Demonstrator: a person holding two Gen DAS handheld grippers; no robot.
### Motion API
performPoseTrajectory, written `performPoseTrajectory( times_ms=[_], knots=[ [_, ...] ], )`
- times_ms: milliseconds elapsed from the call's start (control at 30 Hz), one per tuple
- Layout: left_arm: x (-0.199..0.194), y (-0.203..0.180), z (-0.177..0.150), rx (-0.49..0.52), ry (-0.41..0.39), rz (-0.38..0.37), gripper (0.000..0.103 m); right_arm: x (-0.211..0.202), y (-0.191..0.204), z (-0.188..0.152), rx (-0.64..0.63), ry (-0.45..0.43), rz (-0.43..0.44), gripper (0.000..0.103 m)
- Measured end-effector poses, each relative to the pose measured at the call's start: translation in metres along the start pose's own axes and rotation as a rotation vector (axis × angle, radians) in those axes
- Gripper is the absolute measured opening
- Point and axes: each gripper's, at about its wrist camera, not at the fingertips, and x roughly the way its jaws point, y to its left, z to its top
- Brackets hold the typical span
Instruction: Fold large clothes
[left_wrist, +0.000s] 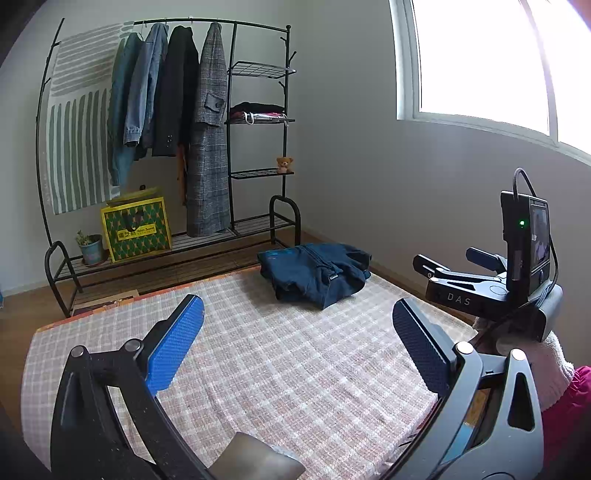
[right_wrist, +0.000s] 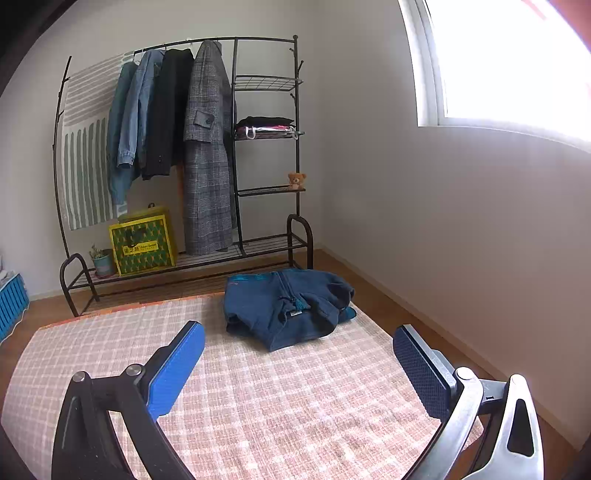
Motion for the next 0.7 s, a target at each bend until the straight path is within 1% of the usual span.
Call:
performPoseTrajectory(
  times_ms=[700],
  knots=[
    [-0.0002, -0.0009, -0.0021, -0.002, 0.005, -0.006, 0.103, 0.003, 0.0017, -0.0068, -0.008, 0.009, 0.003, 0.103]
  ],
)
